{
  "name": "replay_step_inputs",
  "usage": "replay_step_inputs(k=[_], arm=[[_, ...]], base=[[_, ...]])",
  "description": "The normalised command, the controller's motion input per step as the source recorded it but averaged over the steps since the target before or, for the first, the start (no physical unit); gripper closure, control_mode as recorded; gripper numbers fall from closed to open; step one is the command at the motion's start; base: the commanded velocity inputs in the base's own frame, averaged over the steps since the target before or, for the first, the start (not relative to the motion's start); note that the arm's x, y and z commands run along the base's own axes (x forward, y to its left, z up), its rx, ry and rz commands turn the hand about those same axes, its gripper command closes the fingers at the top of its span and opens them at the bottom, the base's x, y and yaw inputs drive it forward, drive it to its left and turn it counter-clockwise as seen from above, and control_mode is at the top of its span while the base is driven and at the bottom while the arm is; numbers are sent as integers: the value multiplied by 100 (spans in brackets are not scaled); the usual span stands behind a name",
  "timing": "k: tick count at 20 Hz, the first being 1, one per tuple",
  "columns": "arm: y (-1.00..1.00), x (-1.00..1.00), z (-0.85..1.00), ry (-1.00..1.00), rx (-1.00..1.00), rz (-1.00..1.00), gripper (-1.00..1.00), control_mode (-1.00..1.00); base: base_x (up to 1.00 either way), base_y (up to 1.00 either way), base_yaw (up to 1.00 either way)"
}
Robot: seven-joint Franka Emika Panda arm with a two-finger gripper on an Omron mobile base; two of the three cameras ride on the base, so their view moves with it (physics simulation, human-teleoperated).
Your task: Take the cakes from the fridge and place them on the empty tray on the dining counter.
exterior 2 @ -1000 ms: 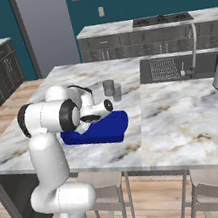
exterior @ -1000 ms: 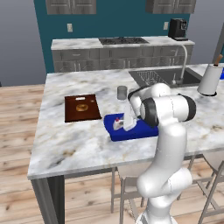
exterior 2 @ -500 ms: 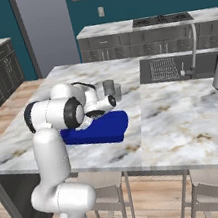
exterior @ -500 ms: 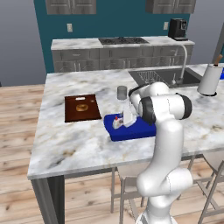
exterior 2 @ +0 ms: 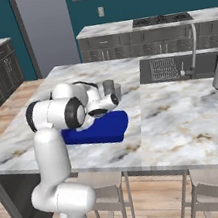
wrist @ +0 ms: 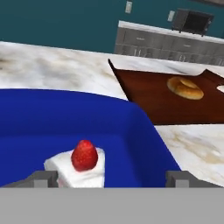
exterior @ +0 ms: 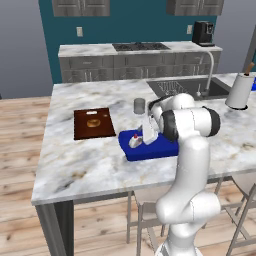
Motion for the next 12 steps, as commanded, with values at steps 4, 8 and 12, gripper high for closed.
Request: replay_step_inputs(k=[4, 8, 12], arm=[[-8, -54, 89, -4, 0, 10, -100, -100], [-28, -99, 95, -7, 0, 8, -100, -100], [-25, -100, 99, -30, 0, -5, -100, -100]], base=[[0, 0, 0], [0, 0, 0], [0, 0, 0]])
